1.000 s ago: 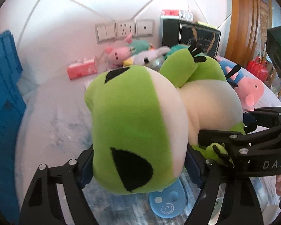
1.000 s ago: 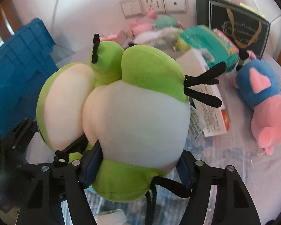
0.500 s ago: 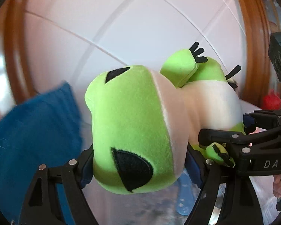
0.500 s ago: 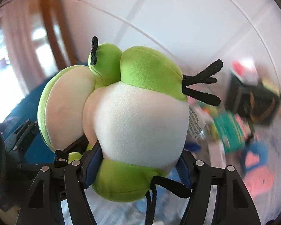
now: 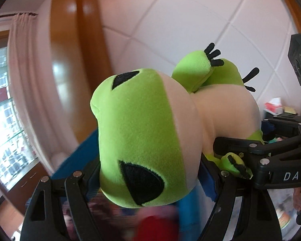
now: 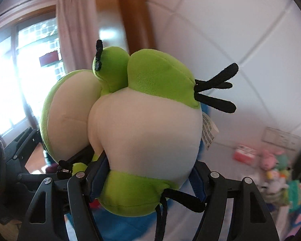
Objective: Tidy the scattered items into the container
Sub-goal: 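Carry the frog plush with both grippers over the blue crate, then open both grippers to drop the frog plush into the crate, then move both tools back to the remaining pile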
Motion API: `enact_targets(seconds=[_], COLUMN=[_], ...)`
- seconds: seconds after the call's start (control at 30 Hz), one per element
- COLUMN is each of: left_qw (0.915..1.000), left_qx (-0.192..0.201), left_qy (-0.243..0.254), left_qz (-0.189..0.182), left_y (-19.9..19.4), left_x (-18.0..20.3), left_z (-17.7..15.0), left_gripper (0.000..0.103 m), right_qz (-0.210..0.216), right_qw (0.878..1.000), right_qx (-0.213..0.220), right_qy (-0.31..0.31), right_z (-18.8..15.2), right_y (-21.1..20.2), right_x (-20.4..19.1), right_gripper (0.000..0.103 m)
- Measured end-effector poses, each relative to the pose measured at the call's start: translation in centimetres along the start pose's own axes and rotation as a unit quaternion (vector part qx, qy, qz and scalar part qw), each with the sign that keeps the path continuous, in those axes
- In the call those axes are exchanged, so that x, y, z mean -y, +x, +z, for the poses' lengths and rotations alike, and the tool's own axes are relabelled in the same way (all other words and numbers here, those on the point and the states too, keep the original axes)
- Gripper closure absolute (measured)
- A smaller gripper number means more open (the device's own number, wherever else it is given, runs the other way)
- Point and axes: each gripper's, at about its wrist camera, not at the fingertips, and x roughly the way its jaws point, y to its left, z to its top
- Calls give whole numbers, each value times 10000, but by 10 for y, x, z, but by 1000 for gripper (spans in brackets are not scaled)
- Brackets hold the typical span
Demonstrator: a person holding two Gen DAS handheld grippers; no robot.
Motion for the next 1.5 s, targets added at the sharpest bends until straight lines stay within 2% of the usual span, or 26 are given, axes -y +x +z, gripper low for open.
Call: enact_targets(seconds=[0.1,0.17,0.27,0.4,0.43,0.47,0.5,0.67,0.83,1.0,1.23,1.5], left_qw=[9997,9989,9975,9967,9967,9969,9970,9970,9964,9959,9948,9939], left_qx=[-217,-424,-640,-773,-767,-745,-711,-641,-566,-539,-665,-652], left_qy=[-125,-178,-291,-258,-246,-270,-309,-441,-619,-712,-761,-842], left_qz=[31,11,2,33,39,21,7,-52,-75,-175,-155,-294], left_y=[11,20,29,32,32,32,32,22,3,-10,-7,-13], left_x=[-45,-71,-100,-118,-119,-121,-121,-128,-126,-133,-134,-128], left_z=[-14,-27,-44,-60,-62,-63,-63,-68,-70,-73,-70,-68], left_gripper=[22,22,16,15,10,4,2,0,0,0,0,0], right_qz=[121,183,106,-192,-244,-324,-398,-582,-746,-832,-990,-1081], right_qw=[9997,9988,9971,9959,9955,9948,9942,9935,9928,9930,9924,9915], right_qx=[-222,-444,-701,-791,-812,-846,-864,-800,-743,-634,-634,-545], right_qy=[8,87,285,401,431,470,496,567,572,552,373,470], right_z=[3,3,1,0,0,1,1,-3,-5,-8,-6,-11], right_y=[30,59,90,104,105,105,104,84,61,39,36,21], right_x=[-48,-51,-59,-60,-59,-60,-58,-57,-59,-62,-73,-69], right_gripper=[31,29,22,21,20,20,18,14,4,3,2,2])
